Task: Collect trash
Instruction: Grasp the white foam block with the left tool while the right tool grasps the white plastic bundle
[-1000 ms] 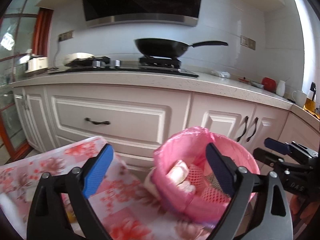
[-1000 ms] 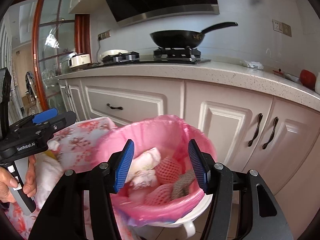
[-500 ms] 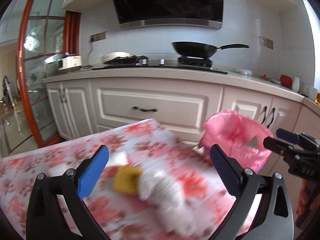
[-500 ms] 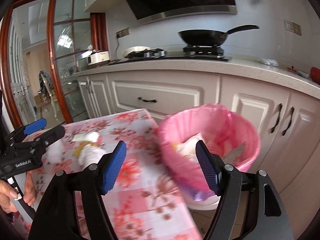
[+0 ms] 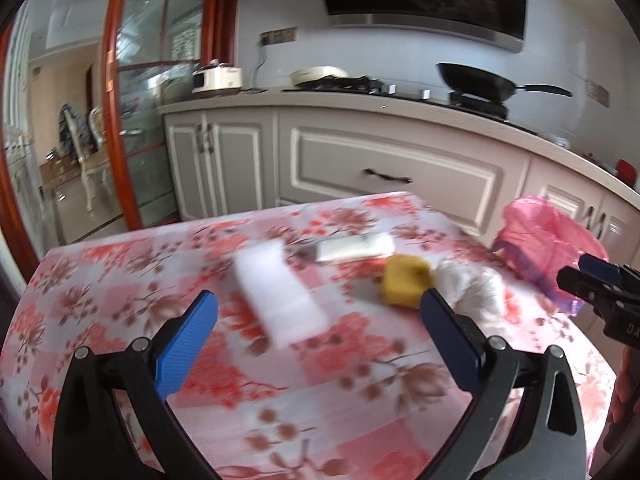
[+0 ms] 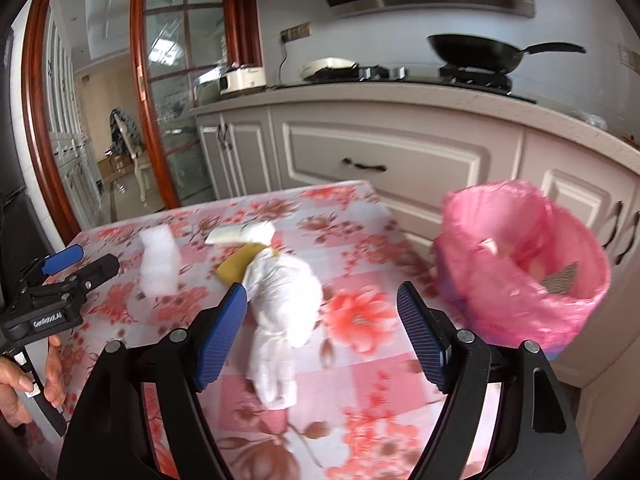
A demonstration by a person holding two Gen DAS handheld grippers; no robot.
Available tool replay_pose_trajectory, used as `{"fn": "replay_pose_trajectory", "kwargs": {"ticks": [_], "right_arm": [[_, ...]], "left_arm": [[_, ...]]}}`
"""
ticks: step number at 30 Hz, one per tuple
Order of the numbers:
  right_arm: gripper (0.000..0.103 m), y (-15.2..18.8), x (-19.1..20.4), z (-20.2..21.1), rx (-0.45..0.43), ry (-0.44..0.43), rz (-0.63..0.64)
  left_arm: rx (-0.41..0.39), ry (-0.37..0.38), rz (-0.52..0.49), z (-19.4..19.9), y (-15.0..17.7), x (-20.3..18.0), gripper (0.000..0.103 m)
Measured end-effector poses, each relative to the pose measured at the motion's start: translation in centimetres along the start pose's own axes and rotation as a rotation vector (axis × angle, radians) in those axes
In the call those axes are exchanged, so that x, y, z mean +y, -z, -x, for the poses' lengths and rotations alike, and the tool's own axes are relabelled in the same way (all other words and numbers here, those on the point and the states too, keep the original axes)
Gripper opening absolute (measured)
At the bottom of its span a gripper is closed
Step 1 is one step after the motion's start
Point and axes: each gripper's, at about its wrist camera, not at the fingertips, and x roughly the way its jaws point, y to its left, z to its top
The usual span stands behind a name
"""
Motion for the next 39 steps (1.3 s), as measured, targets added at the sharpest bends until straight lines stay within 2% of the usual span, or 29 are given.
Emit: {"fn": "replay_pose_trajectory", "kwargs": {"ticks": [12, 18, 23, 25, 28, 29, 30, 31, 32, 34, 39], "right_arm": [[0.076, 0.1, 1.8, -7.7, 0.153, -0.037, -0.021], [0.076, -0.1, 1.9, -10.2, 0.184, -0.059, -0.021], [0.076, -0.4, 1.5, -11.5, 0.198, -0.073, -0.024], [0.076, -0.5, 1.4, -11.8, 0.207, -0.078, -0.017], [0.076, -0.5, 1.6, -12.2, 0.228, -0.078, 0.003], [0.074, -0.5, 1.7, -12.3, 0.24, -0.072, 0.013], [0.066, -0.3, 1.8, -12.4, 0.245, -0.071, 0.02], [0.061, -0.2, 1.8, -12.3, 0.244, -0.067, 0.023], [0.053, -0.1, 1.9, -12.1, 0.244, -0.065, 0.024], [0.045, -0.1, 2.0, -11.4, 0.237, -0.073, 0.026], [0.041, -0.5, 2.5, -8.1, 0.165, -0.082, 0.051]], "left_arm": [[0.126, -0.095, 0.09, -7.0, -0.7, 3.9, 0.098], [0.193, -0.108, 0.093, -10.9, -1.4, 3.6, 0.098], [0.252, -0.161, 0.071, -13.7, -1.7, 2.8, 0.098], [0.268, -0.171, 0.054, -14.2, -1.6, 2.5, 0.097], [0.278, -0.171, 0.035, -14.3, -1.5, 2.2, 0.087], [0.282, -0.163, 0.031, -14.2, -1.4, 2.2, 0.081], [0.286, -0.155, 0.026, -14.1, -1.3, 2.2, 0.076], [0.294, -0.149, 0.021, -14.1, -1.2, 2.1, 0.065], [0.303, -0.141, 0.018, -14.0, -1.1, 2.0, 0.062], [0.29, -0.129, 0.017, -13.2, -1.0, 2.0, 0.062], [0.211, -0.097, 0.004, -9.8, -1.4, 1.4, 0.061]]}}
